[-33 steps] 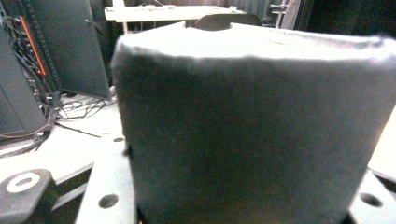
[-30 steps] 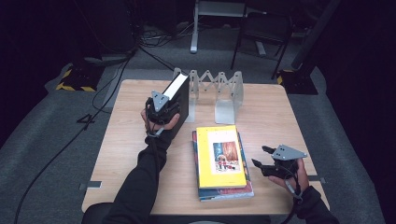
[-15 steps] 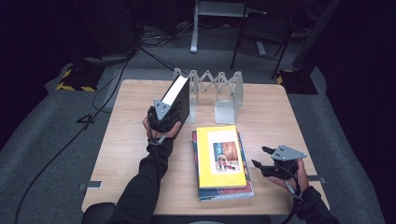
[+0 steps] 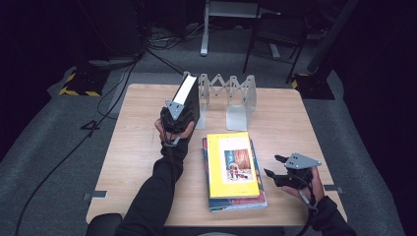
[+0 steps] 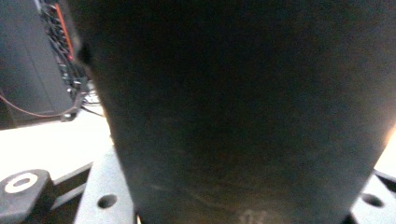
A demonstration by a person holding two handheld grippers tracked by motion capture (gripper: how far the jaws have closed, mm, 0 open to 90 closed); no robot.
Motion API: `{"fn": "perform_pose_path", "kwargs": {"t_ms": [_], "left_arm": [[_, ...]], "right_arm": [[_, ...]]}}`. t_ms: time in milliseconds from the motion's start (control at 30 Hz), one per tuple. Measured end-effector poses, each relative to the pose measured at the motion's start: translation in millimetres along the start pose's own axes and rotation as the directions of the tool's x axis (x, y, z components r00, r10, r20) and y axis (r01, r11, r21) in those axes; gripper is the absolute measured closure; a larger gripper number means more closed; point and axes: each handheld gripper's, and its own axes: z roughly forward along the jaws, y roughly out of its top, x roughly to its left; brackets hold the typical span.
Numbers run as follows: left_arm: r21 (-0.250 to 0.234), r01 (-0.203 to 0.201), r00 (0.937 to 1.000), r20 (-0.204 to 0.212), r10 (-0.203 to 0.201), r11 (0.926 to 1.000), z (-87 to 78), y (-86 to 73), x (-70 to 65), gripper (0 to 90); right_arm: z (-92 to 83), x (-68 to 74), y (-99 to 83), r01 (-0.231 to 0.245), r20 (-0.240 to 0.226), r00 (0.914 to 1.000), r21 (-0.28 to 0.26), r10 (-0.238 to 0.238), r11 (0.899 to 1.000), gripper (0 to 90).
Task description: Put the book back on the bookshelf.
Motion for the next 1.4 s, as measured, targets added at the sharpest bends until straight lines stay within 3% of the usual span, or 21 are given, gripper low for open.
{"fn": "perform_pose_path", "kwargs": {"t_ms": [133, 333, 433, 567, 667, 767, 867, 967, 1033, 1200, 1400], "left_arm": [[-0.003, 0.024, 0.9994, -0.023, -0.024, 0.9997, 2.6, 0.2, -2.0, 49.2], [-0.002, 0.037, 0.9992, 0.017, -0.037, 0.9993, -3.5, -5.1, 1.3, 46.5], [0.037, 0.014, 0.9992, 0.036, -0.015, 0.9992, -5.2, -9.4, 2.4, 44.9], [0.066, 0.011, 0.9986, 0.052, -0.014, 0.9978, -12.3, -24.2, 5.2, 42.3], [0.115, 0.013, 0.9984, 0.054, -0.019, 0.9932, -14.8, -36.2, 5.8, 42.1], [0.151, 0.035, 0.9983, 0.041, -0.041, 0.9879, -14.9, -44.0, 4.3, 42.5], [0.241, 0.031, 0.9987, 0.031, -0.040, 0.9701, -12.3, -58.0, -1.1, 48.0], [0.253, 0.025, 0.9995, 0.011, -0.028, 0.9671, -10.8, -57.2, -4.4, 50.1], [0.245, 0.025, 0.9997, -0.001, -0.025, 0.9693, -8.8, -57.1, -6.0, 50.8], [0.235, 0.055, 0.9981, -0.039, -0.047, 0.9705, -1.1, -55.4, -12.6, 51.6], [0.243, 0.097, 0.9932, -0.086, -0.078, 0.9652, 15.1, -49.2, -19.8, 51.6]], "right_arm": [[1.2, 0.0, -0.6, 0.003, -0.002, 1.0000, 0.003, -0.003, 1.000, 33.6], [1.1, 0.6, -1.0, 0.000, -0.004, 1.0000, 0.008, 0.000, 1.000, 33.5], [0.7, 0.8, -1.1, 0.003, -0.002, 1.0000, 0.012, -0.003, 1.000, 33.5], [0.1, 2.2, -0.7, 0.002, -0.002, 1.0000, 0.012, -0.002, 1.000, 33.4], [0.8, 2.6, -2.2, 0.016, -0.004, 0.9999, 0.027, -0.016, 1.000, 33.4], [0.1, 1.3, -2.3, 0.009, 0.000, 1.0000, 0.024, -0.009, 1.000, 33.4], [-1.6, 2.0, -2.2, 0.005, 0.000, 1.0000, 0.018, -0.005, 1.000, 33.4], [0.3, 2.4, -2.8, 0.011, -0.008, 0.9999, 0.028, -0.011, 1.000, 33.4], [0.8, 2.7, -2.5, 0.017, -0.010, 0.9998, 0.027, -0.017, 0.999, 33.4], [1.2, 2.4, -2.1, 0.011, -0.010, 0.9999, 0.022, -0.010, 1.000, 33.4], [3.3, 3.5, -2.4, 0.013, -0.018, 0.9998, 0.027, -0.013, 1.000, 33.4]]}}
